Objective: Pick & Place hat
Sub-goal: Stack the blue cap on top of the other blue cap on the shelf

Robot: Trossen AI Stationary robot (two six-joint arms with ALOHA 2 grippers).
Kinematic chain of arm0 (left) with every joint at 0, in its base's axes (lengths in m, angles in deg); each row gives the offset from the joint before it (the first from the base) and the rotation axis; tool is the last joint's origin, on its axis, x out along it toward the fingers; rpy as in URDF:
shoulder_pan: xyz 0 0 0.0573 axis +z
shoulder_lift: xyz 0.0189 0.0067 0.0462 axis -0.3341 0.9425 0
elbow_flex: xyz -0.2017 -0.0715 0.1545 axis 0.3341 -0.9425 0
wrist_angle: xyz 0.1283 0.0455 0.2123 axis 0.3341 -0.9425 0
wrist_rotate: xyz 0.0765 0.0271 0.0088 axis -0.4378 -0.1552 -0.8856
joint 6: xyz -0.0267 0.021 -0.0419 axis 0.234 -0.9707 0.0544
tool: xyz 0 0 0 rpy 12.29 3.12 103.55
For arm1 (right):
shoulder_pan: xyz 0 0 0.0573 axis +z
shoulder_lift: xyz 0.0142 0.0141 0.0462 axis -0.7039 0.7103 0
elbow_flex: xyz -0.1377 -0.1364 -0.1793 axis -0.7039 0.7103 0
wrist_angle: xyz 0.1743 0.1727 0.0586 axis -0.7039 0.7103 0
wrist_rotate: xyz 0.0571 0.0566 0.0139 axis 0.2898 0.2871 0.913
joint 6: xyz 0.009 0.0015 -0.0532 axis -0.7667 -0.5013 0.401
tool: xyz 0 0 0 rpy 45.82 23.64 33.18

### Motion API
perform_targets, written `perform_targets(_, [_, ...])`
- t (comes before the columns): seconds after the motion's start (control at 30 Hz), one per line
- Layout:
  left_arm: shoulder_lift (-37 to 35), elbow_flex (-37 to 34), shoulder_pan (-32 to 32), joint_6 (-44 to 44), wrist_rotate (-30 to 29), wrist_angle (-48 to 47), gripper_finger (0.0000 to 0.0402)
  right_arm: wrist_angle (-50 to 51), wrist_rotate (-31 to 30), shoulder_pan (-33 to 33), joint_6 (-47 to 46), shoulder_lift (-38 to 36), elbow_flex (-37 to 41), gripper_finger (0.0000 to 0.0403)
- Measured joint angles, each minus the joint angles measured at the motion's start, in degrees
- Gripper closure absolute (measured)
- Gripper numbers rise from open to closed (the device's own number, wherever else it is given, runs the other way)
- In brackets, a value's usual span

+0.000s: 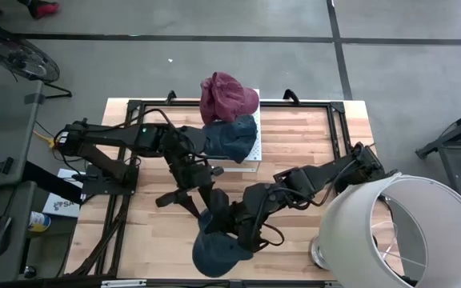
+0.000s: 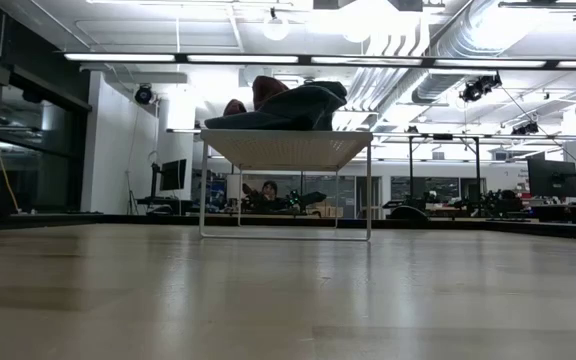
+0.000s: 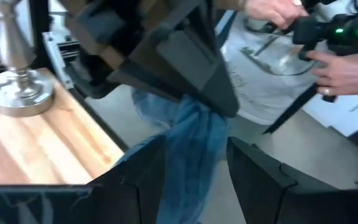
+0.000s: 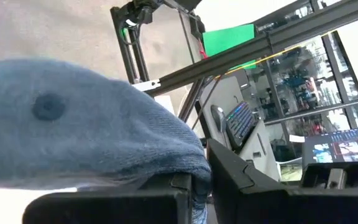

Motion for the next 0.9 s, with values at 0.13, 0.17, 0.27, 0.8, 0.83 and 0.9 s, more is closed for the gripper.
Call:
perform_targets(0.13, [0.0,0.0,0.0,0.4,1.4,0.2,0.0234,-0.5,0.0,0.0,0.2,0.0,0.0,0.0382])
perform_targets(0.17, [0.0,0.0,0.0,0.6,1.4,0.2,0.0234,-0.6,0.1,0.0,0.2,0.0,0.0,0.0382])
perform_targets(0.27, [0.0,0.0,0.0,1.8,0.5,0.4,0.0234,-1.1,0.7,0.1,0.2,0.0,0.0,0.0382])
perform_targets(0.8, [0.0,0.0,0.0,8.9,2.0,0.6,0.0128,-1.5,0.0,0.5,0.0,0.0,0.0,0.0382])
perform_targets(0.83, [0.0,0.0,0.0,8.9,2.1,0.5,0.0128,-1.7,0.1,0.5,0.4,0.0,0.0,0.0382])
perform_targets(0.9, [0.0,0.0,0.0,8.9,2.1,0.3,0.0131,-2.5,0.7,0.5,1.1,0.0,0.0,0.0382])
